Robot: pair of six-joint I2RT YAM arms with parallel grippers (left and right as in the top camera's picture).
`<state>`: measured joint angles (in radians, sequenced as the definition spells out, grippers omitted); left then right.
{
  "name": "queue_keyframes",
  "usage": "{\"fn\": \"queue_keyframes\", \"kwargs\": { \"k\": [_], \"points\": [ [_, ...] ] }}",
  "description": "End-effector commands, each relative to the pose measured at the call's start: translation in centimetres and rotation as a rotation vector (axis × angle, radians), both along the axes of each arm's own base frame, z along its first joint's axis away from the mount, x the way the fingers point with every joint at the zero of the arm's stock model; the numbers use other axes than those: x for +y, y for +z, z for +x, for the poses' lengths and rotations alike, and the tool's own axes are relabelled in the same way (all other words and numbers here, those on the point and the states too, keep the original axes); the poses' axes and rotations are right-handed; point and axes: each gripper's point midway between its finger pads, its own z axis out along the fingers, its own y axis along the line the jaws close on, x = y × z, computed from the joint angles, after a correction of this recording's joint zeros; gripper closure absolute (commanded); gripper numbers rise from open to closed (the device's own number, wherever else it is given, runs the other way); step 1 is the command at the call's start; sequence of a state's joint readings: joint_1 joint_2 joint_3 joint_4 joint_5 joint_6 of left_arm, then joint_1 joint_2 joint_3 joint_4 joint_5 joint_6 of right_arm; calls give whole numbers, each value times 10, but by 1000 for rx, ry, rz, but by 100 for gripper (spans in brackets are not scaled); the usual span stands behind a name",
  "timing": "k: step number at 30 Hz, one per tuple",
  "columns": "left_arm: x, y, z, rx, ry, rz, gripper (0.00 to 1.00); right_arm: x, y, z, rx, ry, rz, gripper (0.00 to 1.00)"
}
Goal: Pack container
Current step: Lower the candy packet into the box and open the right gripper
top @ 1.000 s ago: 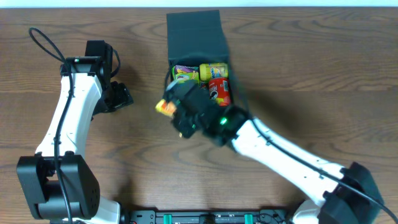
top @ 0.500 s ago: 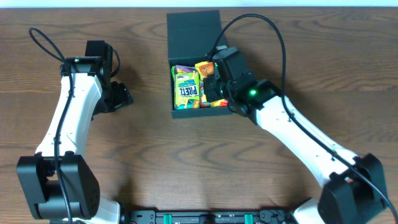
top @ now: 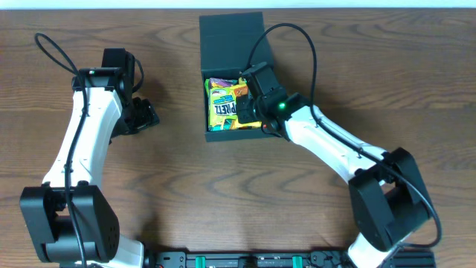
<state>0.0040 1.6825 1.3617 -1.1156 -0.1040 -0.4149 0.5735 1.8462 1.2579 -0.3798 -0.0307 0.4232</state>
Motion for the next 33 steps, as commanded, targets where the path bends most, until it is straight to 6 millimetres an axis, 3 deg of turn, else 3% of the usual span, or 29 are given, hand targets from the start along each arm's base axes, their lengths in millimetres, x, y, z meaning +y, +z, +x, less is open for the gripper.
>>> {"fn": "queue_keyframes", "kwargs": {
  "k": [1,7,17,23,28,33],
  "points": [
    [1,-2,-2,10,7,-1,5,3,4,7,-14,-22,9,85],
    [1,-2,-2,10,7,-1,5,-10,2,12,-26,-99,-30,81],
    [1,-2,-2,10,7,-1,5,-13,3,16,-35,-152,-23,78],
    [1,-2,-2,10,7,-1,5,-8,25,27,-94,-156,16,79],
    [1,-2,-2,10,7,-1,5,-8,35,27,-110,-147,20,67],
    [1,-2,-2,10,7,-1,5,-10,35,27,-114,-156,8,75]
  ]
}}
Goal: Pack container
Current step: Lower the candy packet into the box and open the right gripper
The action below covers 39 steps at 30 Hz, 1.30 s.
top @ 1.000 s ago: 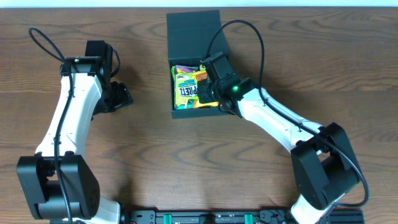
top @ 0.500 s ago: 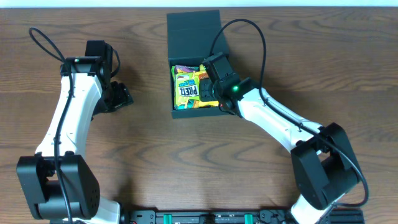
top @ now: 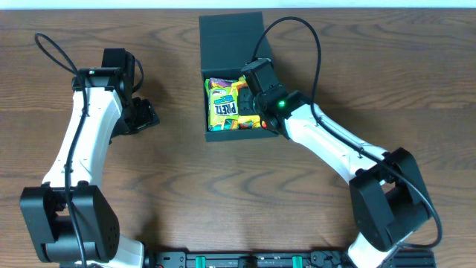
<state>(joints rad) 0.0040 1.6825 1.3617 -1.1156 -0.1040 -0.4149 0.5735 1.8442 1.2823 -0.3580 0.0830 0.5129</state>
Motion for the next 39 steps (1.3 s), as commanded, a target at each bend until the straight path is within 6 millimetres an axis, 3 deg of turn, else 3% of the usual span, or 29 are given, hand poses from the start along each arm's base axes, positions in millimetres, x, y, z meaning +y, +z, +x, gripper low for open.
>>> {"fn": "queue_keyframes", "kwargs": {
  "k": [1,9,16,31,39],
  "points": [
    [1,-2,-2,10,7,-1,5,-1,22,9,-60,-25,4,76],
    [1,-2,-2,10,7,-1,5,-9,44,8,-106,-41,-4,80],
    [1,-2,-2,10,7,-1,5,-14,61,3,-121,-47,2,98],
    [1,-2,-2,10,7,-1,5,-14,-21,2,34,-39,-93,99],
    [1,-2,-2,10,7,-1,5,-5,-37,-7,69,-10,-116,99]
  ]
}}
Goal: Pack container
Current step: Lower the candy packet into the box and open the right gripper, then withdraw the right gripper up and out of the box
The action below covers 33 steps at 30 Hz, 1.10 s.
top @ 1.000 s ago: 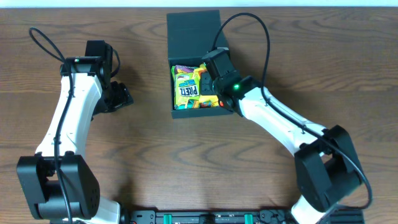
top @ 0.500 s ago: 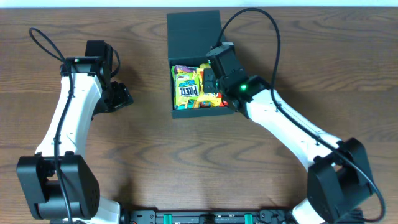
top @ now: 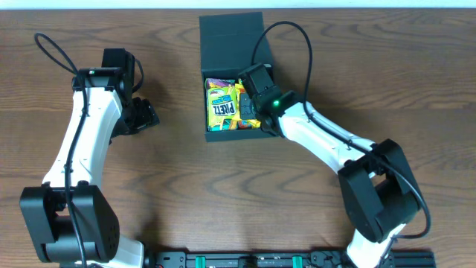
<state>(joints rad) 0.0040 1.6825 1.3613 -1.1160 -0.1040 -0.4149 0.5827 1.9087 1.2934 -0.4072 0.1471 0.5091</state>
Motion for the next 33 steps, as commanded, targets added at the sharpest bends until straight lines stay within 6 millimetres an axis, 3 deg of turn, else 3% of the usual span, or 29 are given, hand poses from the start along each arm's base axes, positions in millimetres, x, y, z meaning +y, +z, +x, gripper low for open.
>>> {"fn": "queue_keyframes", "kwargs": {
  "k": [1,5,9,16,23,33],
  "points": [
    [1,-2,-2,10,7,-1,5,7,-6,-2,8,15,-10,99],
    [1,-2,-2,9,7,-1,5,10,11,3,-31,18,11,98],
    [1,-2,-2,10,7,-1,5,14,28,-9,-33,43,14,98],
    [1,-2,-2,9,7,-1,5,25,4,-34,45,82,-3,99],
    [1,-2,-2,9,7,-1,5,16,-18,-32,43,58,-54,98],
    [1,-2,-2,9,7,-1,5,7,30,2,-116,20,-57,98]
  ]
}}
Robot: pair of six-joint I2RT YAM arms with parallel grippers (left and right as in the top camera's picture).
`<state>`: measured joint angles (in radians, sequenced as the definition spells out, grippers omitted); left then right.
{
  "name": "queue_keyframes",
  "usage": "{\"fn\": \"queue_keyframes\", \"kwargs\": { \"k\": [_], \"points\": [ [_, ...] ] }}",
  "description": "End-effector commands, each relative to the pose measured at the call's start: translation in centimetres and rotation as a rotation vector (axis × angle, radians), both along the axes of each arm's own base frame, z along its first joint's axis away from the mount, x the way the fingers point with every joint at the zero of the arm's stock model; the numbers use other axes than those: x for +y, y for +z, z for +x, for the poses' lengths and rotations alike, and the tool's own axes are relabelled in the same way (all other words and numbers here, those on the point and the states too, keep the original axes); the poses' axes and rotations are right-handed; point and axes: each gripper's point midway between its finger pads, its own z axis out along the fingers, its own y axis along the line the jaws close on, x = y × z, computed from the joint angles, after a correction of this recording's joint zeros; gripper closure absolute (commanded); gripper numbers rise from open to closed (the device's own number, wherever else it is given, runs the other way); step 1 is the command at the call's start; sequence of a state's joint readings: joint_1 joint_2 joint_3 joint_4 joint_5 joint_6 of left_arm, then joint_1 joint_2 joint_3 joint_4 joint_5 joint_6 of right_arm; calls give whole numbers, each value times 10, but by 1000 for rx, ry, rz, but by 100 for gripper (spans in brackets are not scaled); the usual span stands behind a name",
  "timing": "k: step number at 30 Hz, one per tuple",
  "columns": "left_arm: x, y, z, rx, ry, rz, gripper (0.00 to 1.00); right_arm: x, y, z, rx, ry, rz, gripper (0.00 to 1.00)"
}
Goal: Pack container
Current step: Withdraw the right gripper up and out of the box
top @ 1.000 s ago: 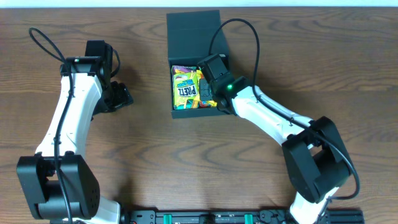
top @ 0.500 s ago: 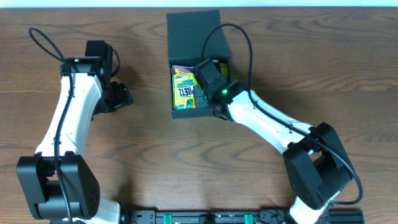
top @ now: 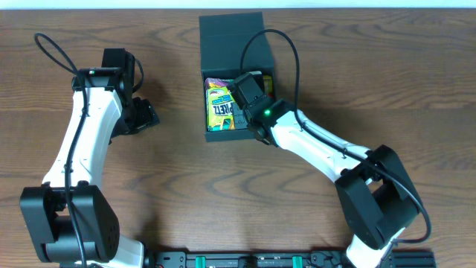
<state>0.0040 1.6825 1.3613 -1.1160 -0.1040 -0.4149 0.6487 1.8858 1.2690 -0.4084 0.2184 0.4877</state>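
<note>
A dark box point(top: 207, 112) stands at the back middle of the table, its lid point(top: 231, 33) folded open behind it. Inside lie snack bags: a yellow-green one point(top: 219, 108) on the left, and a yellow edge of another point(top: 262, 80) at the right. My right gripper point(top: 243, 95) reaches down into the middle of the box. Its wrist hides the fingers, so whether they are open or shut does not show. My left gripper point(top: 143, 116) rests low over the table, far left of the box, and holds nothing that I can see.
The wooden table point(top: 223, 193) carries nothing else besides the two arms. The right arm point(top: 320, 145) crosses from the front right towards the box. A dark rail point(top: 245, 260) runs along the front edge.
My right wrist has moved left, from the box's right half to over its middle. It now covers more of the bags. The left arm has not moved.
My right gripper was over the right front part of the box with bags inside. It then stood slightly further back, then a little further left. Now it is over the middle. The left arm has stayed still throughout.
</note>
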Motion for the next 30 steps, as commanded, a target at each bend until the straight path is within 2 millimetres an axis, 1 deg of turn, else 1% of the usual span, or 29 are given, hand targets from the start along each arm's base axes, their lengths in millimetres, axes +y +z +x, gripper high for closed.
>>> {"fn": "queue_keyframes", "kwargs": {
  "k": [1,6,8,11,13,14,17,20,25,30],
  "points": [
    [1,-2,-2,10,7,-1,5,-6,28,20,-88,-28,15,98],
    [1,-2,-2,9,7,-1,5,-10,33,28,-110,-46,31,98],
    [1,-2,-2,9,7,-1,5,-10,42,30,-132,-44,39,98],
    [1,-2,-2,9,7,-1,5,-8,74,23,-183,1,46,99],
    [1,-2,-2,9,7,-1,5,-13,101,15,-219,33,40,98],
    [1,-2,-2,10,7,-1,5,-18,115,10,-234,43,39,98],
    [1,-2,-2,9,7,-1,5,-38,140,-1,-266,64,12,98],
    [1,-2,-2,9,7,-1,5,-64,153,-12,-298,78,-23,99],
    [1,-2,-2,10,7,-1,5,-101,161,-39,-342,60,-16,99],
    [1,-2,-2,9,7,-1,5,-125,169,-63,-449,107,67,99]
  ]
}}
